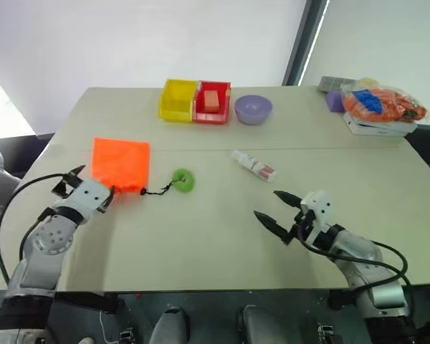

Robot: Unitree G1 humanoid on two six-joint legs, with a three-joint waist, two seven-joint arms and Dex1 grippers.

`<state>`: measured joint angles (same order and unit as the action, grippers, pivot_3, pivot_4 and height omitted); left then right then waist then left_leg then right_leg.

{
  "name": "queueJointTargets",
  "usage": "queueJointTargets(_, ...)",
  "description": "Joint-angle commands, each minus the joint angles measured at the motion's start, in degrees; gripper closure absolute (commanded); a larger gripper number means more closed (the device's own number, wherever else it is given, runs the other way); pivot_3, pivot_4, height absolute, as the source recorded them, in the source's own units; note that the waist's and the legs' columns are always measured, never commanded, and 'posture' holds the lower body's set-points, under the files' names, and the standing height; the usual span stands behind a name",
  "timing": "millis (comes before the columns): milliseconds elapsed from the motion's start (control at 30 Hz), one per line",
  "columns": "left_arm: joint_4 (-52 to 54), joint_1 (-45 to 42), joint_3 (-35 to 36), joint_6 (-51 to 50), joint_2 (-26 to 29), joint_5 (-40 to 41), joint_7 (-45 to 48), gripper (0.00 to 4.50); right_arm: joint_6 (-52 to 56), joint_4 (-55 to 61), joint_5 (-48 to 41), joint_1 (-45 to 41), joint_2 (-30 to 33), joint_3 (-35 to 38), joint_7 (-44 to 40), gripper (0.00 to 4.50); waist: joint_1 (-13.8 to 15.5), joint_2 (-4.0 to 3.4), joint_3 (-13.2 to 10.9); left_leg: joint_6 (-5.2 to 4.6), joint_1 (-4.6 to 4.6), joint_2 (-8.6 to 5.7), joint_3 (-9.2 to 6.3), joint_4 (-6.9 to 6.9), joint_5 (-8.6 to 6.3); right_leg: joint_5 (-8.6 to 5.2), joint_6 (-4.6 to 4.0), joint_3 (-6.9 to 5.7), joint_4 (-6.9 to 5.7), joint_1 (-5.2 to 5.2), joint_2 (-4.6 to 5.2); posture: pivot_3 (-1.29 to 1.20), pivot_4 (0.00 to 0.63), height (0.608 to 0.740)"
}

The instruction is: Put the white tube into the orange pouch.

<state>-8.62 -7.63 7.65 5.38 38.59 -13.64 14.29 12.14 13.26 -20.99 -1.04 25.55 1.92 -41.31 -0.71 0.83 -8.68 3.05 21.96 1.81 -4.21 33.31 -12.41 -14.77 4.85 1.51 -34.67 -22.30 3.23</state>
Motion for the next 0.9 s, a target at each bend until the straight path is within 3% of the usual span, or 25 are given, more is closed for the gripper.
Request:
queueJointTargets(33,-3.0,-3.0,-0.4,1.9,0.5,-1.5,-2.1,0.0,0.5,3.3,-0.5,-0.8,-0.4,-0.3,0.9,0.09,0.0,0.02,0.0,0.0,0.0,0.0,0.0,0.0,0.0,0.0,0.0,0.0,-0.01,0.0,0.0,0.0,0.15,0.74)
queueJointTargets(300,-9.8,-8.9,0.9,2.5,-2.7,4.3,-1.0,0.0,0.7,3.8,-0.5,-0.3,-1.2,-1.8,1.5,0.09,0.0,0.06,0.0,0.05,-0.21,0.0,0.0,0.01,0.03,-0.05,0.09,0.0,-0.38,0.03,0.0,0.0,0.15,0.74)
queueJointTargets(500,-5.0,-5.7,1.5,6.5,-1.1,12.1,8.8,0.0,0.4,3.7,-0.4,0.0,-1.4,-1.8,1.9,0.09,-0.3,0.07,0.0,0.05,-0.37,0.02,0.0,-0.04,0.03,-0.06,0.08,0.01,-0.48,0.07,-0.02,0.0,0.15,0.74)
queueJointTargets(667,-3.4,-2.4,0.4,9.7,2.2,10.4,12.5,0.0,0.2,3.4,-0.3,0.2,-1.5,-1.9,1.8,0.09,-0.1,0.07,0.0,0.06,-0.39,0.03,0.01,-0.06,0.03,-0.07,0.06,0.02,-0.48,0.08,-0.01,0.0,0.15,0.74)
queueJointTargets(900,-6.6,-3.3,-0.2,8.9,3.0,6.4,9.9,0.0,0.0,2.3,0.0,-0.6,-2.1,-2.9,1.5,0.09,0.0,0.07,0.0,0.06,-0.42,0.03,0.03,-0.05,0.03,-0.21,0.25,0.02,-0.46,0.12,0.04,0.0,0.15,0.74)
